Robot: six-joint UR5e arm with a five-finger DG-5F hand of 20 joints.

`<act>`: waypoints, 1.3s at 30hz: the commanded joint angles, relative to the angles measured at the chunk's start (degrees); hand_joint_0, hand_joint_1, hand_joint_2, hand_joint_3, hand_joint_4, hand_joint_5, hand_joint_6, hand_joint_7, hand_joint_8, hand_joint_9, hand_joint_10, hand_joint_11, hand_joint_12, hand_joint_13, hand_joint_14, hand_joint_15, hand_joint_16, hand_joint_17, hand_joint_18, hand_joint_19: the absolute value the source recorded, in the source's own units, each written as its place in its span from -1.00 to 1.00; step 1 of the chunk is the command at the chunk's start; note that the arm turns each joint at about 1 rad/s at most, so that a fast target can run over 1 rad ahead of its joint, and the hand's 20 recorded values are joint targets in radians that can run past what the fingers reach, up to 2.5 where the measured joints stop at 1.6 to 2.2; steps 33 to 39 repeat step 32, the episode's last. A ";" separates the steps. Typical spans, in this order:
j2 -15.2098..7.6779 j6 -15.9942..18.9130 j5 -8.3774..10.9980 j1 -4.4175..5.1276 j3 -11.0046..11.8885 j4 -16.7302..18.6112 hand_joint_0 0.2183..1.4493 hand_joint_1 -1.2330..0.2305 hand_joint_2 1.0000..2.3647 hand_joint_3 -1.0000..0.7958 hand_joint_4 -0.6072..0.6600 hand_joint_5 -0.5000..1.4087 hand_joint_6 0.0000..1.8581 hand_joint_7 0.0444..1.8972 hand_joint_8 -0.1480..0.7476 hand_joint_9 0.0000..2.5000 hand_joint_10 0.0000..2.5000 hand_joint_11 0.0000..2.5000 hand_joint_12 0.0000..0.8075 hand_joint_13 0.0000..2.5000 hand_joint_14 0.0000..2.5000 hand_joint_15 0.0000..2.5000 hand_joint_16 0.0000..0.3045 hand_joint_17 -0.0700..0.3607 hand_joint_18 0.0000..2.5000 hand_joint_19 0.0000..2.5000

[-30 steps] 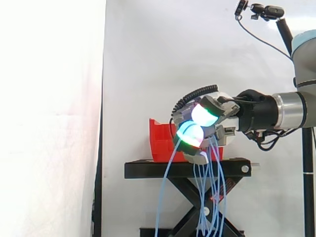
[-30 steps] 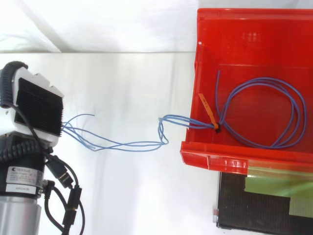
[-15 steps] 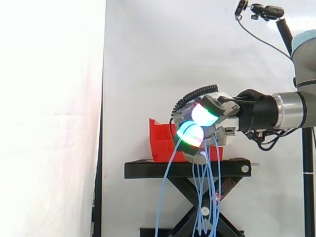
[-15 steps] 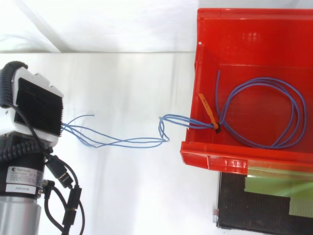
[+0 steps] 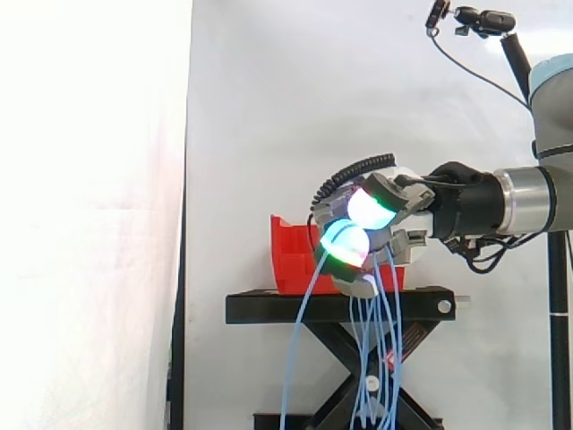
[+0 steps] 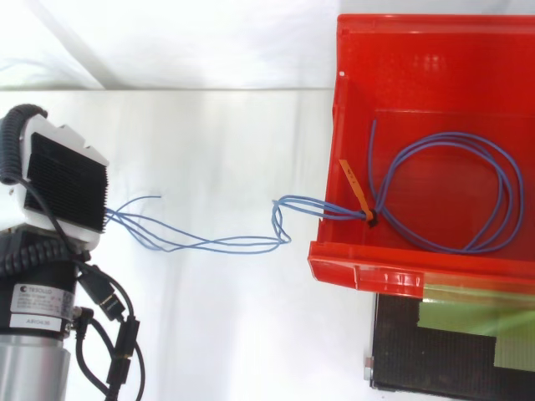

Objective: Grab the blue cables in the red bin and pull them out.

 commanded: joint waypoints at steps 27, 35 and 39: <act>0.03 0.00 0.00 0.00 0.00 0.05 0.23 -0.74 -0.99 -0.77 0.26 0.32 0.23 -0.69 -0.08 -0.09 -0.25 0.10 -0.23 -0.13 0.59 -0.30 -0.72 -0.23 -0.18 -0.02; -0.06 0.00 0.00 0.00 0.00 0.05 0.23 -0.74 -0.99 -0.77 0.25 0.32 0.23 -0.69 -0.08 -0.08 -0.26 0.10 -0.22 -0.13 0.61 -0.32 -0.72 -0.23 -0.18 -0.02; -0.06 0.00 0.00 0.00 0.00 0.05 0.23 -0.74 -0.99 -0.77 0.25 0.32 0.23 -0.69 -0.08 -0.08 -0.26 0.10 -0.22 -0.13 0.61 -0.32 -0.72 -0.23 -0.18 -0.02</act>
